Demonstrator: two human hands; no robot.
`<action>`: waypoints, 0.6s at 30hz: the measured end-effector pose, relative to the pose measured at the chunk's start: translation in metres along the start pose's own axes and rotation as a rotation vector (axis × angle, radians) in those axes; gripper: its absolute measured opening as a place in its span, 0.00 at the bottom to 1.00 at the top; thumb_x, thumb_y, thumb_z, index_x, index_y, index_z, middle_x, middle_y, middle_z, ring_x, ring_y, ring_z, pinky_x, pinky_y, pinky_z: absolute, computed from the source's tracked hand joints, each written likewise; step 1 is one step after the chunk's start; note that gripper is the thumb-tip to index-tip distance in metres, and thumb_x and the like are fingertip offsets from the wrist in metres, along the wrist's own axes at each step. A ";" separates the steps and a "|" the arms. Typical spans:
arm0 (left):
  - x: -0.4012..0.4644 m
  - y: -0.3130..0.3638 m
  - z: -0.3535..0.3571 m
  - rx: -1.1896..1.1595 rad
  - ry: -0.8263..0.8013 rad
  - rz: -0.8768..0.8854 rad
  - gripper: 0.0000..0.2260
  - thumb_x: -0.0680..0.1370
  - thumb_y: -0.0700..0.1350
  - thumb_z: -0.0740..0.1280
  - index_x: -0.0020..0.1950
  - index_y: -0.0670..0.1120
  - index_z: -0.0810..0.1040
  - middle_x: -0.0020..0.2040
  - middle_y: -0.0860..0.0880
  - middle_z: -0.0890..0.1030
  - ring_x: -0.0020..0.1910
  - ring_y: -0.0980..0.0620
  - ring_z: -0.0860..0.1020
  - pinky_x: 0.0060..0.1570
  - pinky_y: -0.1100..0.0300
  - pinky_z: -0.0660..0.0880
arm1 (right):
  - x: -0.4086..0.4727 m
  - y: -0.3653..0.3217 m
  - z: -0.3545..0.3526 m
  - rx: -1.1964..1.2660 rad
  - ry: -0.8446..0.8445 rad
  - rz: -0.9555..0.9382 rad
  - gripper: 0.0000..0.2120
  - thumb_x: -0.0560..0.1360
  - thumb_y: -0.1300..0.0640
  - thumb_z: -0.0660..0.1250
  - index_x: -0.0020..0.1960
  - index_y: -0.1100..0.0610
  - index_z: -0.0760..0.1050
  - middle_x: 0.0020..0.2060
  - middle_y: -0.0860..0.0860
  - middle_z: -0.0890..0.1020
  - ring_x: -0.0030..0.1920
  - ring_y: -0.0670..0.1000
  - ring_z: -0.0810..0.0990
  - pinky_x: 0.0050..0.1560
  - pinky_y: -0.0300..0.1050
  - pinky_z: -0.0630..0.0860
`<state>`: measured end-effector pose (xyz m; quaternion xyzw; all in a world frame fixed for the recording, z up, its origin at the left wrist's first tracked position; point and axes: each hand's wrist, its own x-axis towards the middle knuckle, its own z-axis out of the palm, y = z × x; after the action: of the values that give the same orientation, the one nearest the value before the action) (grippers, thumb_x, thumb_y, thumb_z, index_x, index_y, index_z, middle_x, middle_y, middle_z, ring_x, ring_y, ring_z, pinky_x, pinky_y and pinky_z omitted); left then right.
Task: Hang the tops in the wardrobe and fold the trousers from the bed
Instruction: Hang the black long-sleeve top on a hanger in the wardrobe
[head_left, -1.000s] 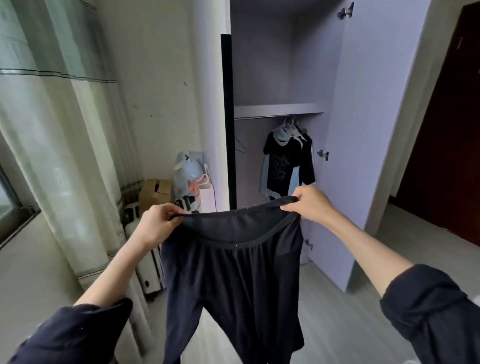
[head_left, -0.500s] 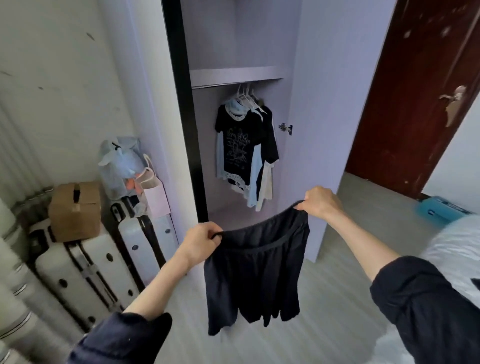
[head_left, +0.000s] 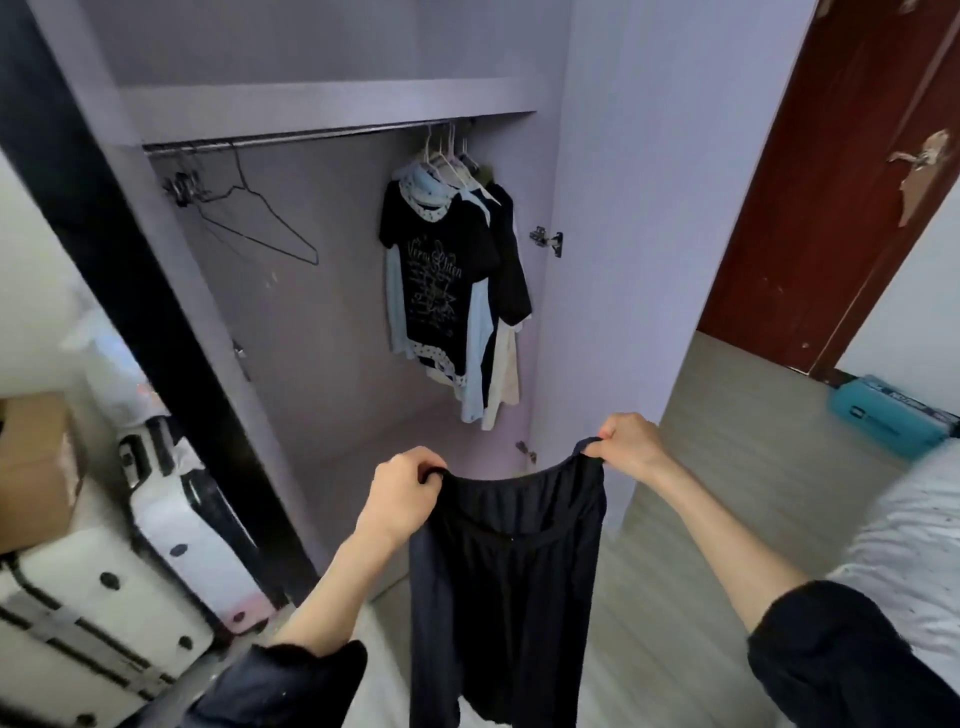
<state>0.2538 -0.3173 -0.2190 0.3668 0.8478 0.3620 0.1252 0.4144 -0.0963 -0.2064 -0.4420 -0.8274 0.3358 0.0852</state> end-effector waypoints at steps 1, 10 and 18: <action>0.014 0.001 0.007 -0.012 0.030 -0.034 0.10 0.76 0.36 0.61 0.44 0.50 0.78 0.40 0.56 0.78 0.44 0.55 0.76 0.44 0.69 0.66 | 0.016 0.006 0.001 -0.009 -0.005 -0.008 0.08 0.70 0.59 0.69 0.37 0.59 0.70 0.34 0.56 0.73 0.37 0.50 0.69 0.38 0.41 0.62; 0.126 0.010 0.032 0.179 0.179 -0.150 0.09 0.75 0.36 0.62 0.49 0.46 0.79 0.47 0.49 0.79 0.45 0.49 0.75 0.46 0.60 0.69 | 0.145 0.013 -0.025 -0.281 -0.038 -0.413 0.09 0.73 0.62 0.64 0.40 0.51 0.66 0.34 0.44 0.71 0.37 0.52 0.73 0.33 0.40 0.66; 0.196 -0.024 0.025 0.303 0.286 -0.311 0.05 0.77 0.40 0.63 0.50 0.45 0.78 0.49 0.49 0.71 0.42 0.43 0.77 0.42 0.55 0.71 | 0.246 -0.016 -0.002 -0.334 -0.040 -0.731 0.04 0.74 0.63 0.65 0.47 0.55 0.74 0.43 0.43 0.71 0.40 0.48 0.74 0.36 0.34 0.64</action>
<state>0.1156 -0.1757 -0.2427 0.1915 0.9477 0.2554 0.0017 0.2580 0.0925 -0.2336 -0.1195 -0.9749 0.1527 0.1098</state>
